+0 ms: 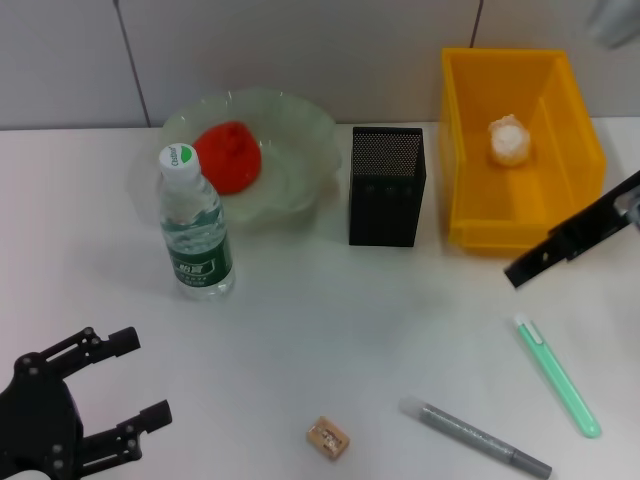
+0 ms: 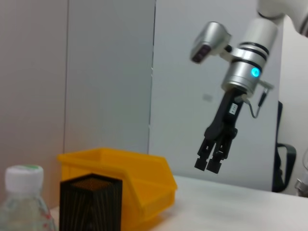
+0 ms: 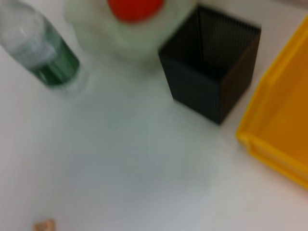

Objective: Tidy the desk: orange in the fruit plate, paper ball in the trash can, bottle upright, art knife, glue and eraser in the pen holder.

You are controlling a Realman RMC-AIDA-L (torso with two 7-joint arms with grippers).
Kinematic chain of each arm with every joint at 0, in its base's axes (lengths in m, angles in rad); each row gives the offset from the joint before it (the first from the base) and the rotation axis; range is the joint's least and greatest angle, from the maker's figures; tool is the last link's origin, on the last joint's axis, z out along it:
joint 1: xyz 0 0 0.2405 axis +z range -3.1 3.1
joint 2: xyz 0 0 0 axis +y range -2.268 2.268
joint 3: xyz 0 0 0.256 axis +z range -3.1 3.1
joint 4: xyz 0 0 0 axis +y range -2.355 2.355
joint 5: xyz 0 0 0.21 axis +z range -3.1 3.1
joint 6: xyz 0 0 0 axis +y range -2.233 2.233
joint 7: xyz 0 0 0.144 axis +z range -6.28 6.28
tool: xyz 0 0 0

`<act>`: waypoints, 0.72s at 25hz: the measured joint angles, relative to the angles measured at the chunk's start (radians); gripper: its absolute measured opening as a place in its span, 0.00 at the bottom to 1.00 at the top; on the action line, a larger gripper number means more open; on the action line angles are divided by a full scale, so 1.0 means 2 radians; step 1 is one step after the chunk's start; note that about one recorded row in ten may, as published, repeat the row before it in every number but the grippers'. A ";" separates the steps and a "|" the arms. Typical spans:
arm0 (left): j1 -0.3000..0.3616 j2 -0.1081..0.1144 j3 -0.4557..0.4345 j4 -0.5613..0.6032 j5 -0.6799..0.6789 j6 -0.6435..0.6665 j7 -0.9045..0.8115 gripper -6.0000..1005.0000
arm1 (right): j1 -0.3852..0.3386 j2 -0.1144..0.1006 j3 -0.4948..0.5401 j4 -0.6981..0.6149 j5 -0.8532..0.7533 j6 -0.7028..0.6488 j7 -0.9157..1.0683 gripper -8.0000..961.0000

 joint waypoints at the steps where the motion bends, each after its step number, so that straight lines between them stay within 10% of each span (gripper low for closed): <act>1: -0.001 0.000 0.000 0.000 0.005 -0.002 0.002 0.80 | 0.012 0.003 -0.009 0.016 -0.019 -0.001 0.007 0.88; 18: -0.003 0.000 0.000 -0.019 0.015 -0.026 0.022 0.80 | 0.057 0.010 -0.073 0.229 -0.113 0.128 0.088 0.87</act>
